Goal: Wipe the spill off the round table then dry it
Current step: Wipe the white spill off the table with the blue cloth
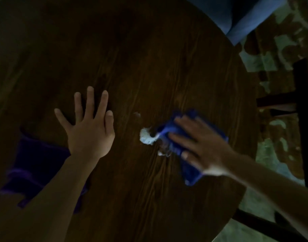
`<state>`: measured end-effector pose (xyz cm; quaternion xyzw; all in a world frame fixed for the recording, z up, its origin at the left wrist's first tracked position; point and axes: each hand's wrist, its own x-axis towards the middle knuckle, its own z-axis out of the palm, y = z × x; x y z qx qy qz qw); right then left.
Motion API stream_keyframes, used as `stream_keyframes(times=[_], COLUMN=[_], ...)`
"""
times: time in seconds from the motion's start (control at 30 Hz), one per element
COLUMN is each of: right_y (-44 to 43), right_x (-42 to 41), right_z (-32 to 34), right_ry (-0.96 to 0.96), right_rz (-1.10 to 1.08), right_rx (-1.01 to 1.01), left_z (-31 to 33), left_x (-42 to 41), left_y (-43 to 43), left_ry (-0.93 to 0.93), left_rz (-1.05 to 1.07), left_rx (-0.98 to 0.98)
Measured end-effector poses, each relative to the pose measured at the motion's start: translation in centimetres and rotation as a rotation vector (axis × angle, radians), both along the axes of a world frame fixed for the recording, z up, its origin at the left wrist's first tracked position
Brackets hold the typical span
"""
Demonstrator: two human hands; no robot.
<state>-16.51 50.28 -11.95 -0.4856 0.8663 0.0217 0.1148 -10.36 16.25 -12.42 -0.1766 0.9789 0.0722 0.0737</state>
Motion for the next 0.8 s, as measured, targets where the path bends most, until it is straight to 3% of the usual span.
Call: stream_keyframes(times=[0.17,0.23,0.4,0.47,0.57,0.63,0.7,0.8], right_y=[-2.3,-4.8,-3.5,-2.8,-4.7,-7.8,-11.2,-13.8], right_x=[-10.0,-7.9,-0.9,-3.9,-10.2,-12.6,-13.3,-12.6], right_z=[0.9,0.7,0.0,0.2,0.9,1.0,0.9,1.0], right_ry=[0.019,0.036,-0.032,-0.023,0.007,0.015,0.015,0.031], right_rz=[-0.736,-0.621,0.038,-0.017,-0.346,-0.363,-0.179,0.362], right_rx=[-0.040,-0.061,-0.067,-0.081,-0.111,-0.093,-0.088,-0.064], left_z=[0.2,0.3,1.0,1.2,0.7,0.4,0.2,0.1], left_x=[0.0,0.1,0.1,0.6,1.3,1.4,1.3,1.5], left_y=[-0.5,-0.7,-1.9,-2.6,-2.8,-2.8,-3.0,-3.0], left_ry=[-0.010,-0.027,-0.017,-0.027,-0.091,-0.094,-0.083,-0.057], left_rz=[-0.008,-0.017,-0.038,-0.025,0.096,0.119,0.112,0.114], left_rx=[0.008,0.029,0.089,0.051,0.000,-0.005,-0.001,0.006])
